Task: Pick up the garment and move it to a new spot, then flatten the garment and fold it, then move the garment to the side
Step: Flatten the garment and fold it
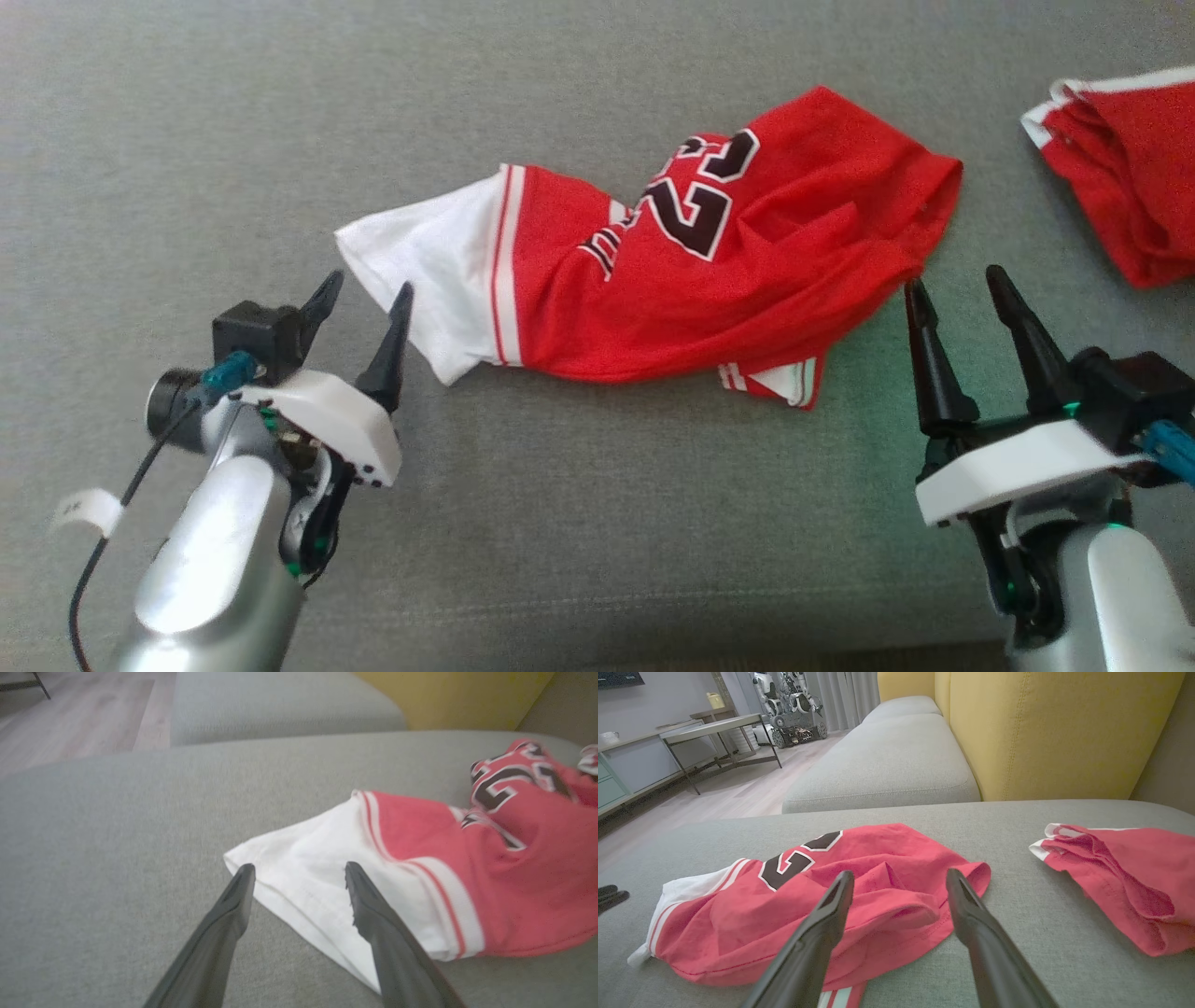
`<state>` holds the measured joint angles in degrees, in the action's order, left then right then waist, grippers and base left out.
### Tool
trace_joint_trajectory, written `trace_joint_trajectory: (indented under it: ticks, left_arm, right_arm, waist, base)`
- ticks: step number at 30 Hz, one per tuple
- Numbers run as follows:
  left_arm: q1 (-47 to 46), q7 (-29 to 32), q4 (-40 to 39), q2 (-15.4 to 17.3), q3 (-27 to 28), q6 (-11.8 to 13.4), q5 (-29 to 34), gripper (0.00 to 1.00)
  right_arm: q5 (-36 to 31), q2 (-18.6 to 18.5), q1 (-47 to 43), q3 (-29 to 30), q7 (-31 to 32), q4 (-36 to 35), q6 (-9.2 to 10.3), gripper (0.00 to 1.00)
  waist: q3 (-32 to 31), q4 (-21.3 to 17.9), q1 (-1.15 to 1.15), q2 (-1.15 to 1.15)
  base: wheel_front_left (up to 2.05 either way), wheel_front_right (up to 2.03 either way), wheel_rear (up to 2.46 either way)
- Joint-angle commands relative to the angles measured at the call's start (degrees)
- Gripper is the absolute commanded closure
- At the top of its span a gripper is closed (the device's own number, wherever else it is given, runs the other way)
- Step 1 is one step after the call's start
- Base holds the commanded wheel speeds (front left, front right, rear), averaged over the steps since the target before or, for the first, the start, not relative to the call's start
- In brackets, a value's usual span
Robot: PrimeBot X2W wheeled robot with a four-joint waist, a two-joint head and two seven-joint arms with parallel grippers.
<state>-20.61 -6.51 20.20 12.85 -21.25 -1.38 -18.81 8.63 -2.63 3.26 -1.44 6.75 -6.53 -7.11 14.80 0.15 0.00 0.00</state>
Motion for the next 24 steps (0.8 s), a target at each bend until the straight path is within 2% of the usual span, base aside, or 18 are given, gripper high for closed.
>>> trace_joint_trajectory:
  ticks: [1,10,13,14,15,24]
  left_arm:
    - [-2.91,0.71,1.61,1.21,2.16,-0.29,-0.61,0.00]
    - [-8.06,4.57,15.63,0.11,4.02,-2.61,-5.94,0.00]
    - [-9.02,6.20,18.10,-0.14,4.05,-3.58,-7.52,0.02]
    - [-9.31,6.46,18.64,-0.03,3.69,-3.85,-7.53,0.65]
    - [-9.49,6.40,18.96,-0.12,3.54,-4.15,-7.84,1.00]
    - [-11.44,4.28,20.76,-0.78,1.49,-5.06,-7.76,1.00]
  right_arm:
    - [0.73,-0.25,2.00,-1.91,-0.67,-1.45,-0.37,0.00]
    - [1.14,-0.25,2.81,-1.36,-1.84,0.63,-0.37,0.00]
    - [1.36,-0.25,2.83,-0.73,-1.78,1.36,-0.37,0.00]
    - [1.54,-0.25,2.88,-0.56,-1.73,1.73,-0.37,0.00]
    - [1.80,-0.25,2.95,-0.41,-1.63,2.26,-0.37,0.00]
    - [4.51,-0.25,7.72,-0.80,-1.54,9.30,-0.37,0.00]
  waist:
    - [1.78,-1.81,0.00,0.00]
    - [4.06,-4.30,0.00,0.00]
    - [4.12,-4.64,0.00,0.00]
    - [4.11,-4.70,0.00,0.00]
    - [4.09,-4.73,0.00,0.00]
    - [4.71,-2.95,0.00,0.00]
  base:
    - [0.00,0.00,0.00]
    - [0.00,0.00,0.00]
    - [0.00,0.00,0.00]
    - [0.00,0.00,0.00]
    - [0.00,0.00,0.00]
    - [0.00,0.00,0.00]
